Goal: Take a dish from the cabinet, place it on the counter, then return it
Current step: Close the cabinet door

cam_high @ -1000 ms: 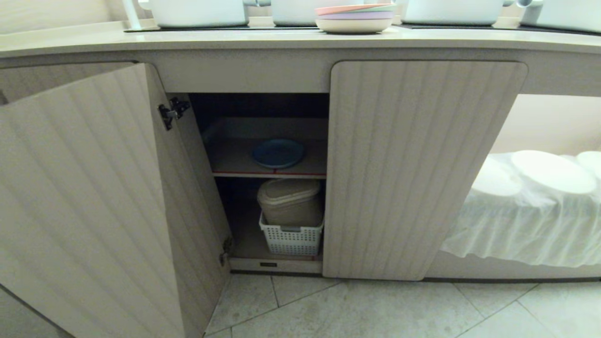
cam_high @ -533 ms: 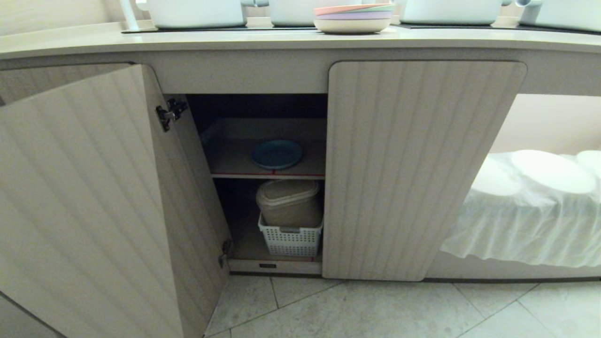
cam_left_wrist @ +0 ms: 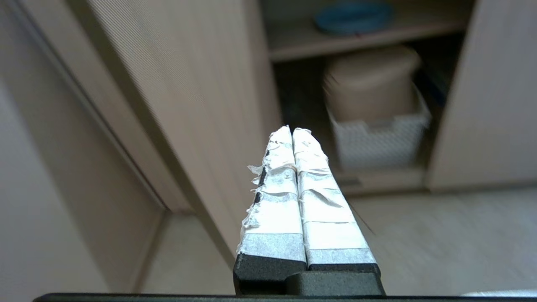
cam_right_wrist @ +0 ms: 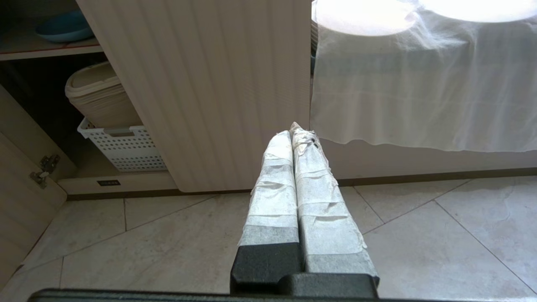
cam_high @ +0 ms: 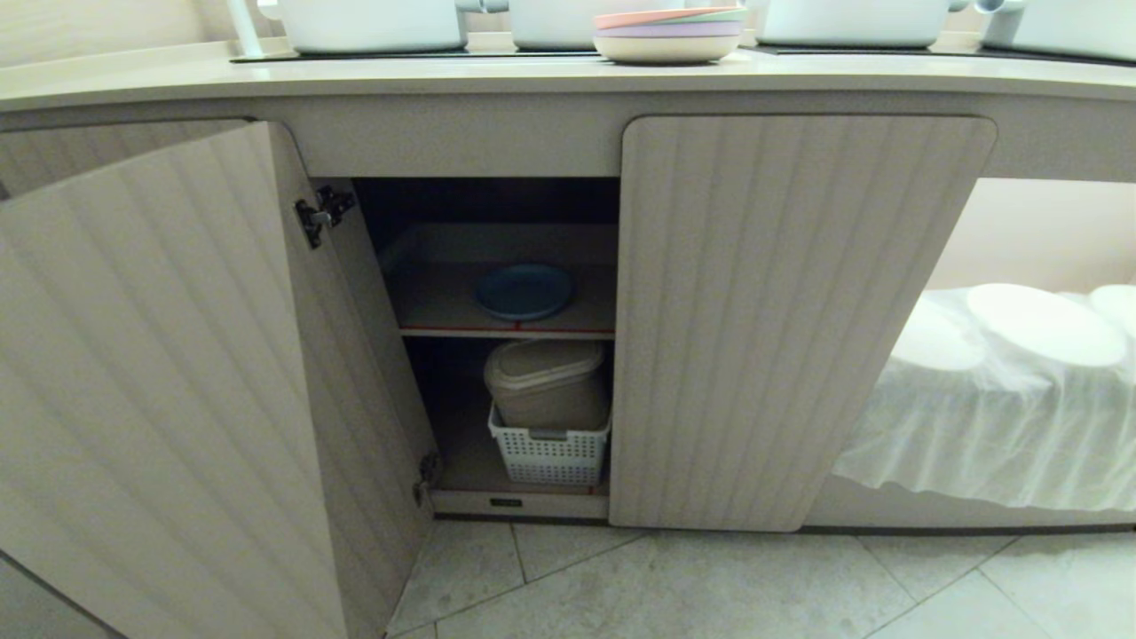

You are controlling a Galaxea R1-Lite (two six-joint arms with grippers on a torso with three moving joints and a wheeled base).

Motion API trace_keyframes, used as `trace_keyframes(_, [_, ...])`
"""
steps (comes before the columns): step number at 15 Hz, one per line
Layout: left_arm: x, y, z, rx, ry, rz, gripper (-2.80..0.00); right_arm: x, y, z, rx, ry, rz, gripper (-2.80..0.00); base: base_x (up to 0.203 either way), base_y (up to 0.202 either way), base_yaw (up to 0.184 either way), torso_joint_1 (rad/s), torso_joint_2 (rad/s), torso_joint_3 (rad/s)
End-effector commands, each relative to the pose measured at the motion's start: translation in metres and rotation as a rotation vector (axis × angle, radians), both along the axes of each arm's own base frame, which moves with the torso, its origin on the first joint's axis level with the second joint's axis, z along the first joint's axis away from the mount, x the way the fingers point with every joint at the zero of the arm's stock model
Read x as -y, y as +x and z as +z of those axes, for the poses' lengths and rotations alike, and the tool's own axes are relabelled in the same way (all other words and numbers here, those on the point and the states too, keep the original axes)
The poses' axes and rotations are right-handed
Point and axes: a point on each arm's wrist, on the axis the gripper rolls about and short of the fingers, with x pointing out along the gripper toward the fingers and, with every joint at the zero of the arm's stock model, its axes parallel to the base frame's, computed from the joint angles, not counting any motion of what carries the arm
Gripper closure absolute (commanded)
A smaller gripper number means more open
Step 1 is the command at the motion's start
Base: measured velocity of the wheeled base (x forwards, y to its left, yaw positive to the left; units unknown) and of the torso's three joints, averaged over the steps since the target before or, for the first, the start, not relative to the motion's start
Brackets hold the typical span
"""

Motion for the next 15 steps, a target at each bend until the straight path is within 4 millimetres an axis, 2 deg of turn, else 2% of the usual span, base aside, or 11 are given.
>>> trace_keyframes(1, [-0.001, -0.001, 0.008, 0.075, 0.036, 0.037, 0.0, 0.0, 0.0, 0.0, 0.0, 0.0, 0.0, 0.0, 0.0, 0.0, 0.0, 0.0, 0.0, 0.0])
trace_keyframes(4, [-0.004, -0.005, 0.022, 0.156, 0.084, 0.188, 0.0, 0.0, 0.0, 0.0, 0.001, 0.0, 0.0, 0.0, 0.0, 0.0, 0.0, 0.0, 0.0, 0.0])
trace_keyframes(8, [-0.009, -0.021, 0.051, 0.223, 0.057, 0.456, 0.0, 0.0, 0.0, 0.0, 0.0, 0.0, 0.0, 0.0, 0.0, 0.0, 0.0, 0.0, 0.0, 0.0])
trace_keyframes(12, [-0.013, -0.03, 0.059, 0.162, -0.038, 0.613, 0.0, 0.0, 0.0, 0.0, 0.001, 0.0, 0.0, 0.0, 0.0, 0.0, 0.0, 0.0, 0.0, 0.0])
trace_keyframes(15, [-0.013, -0.031, 0.069, 0.151, -0.044, 0.641, 0.0, 0.0, 0.0, 0.0, 0.001, 0.0, 0.0, 0.0, 0.0, 0.0, 0.0, 0.0, 0.0, 0.0])
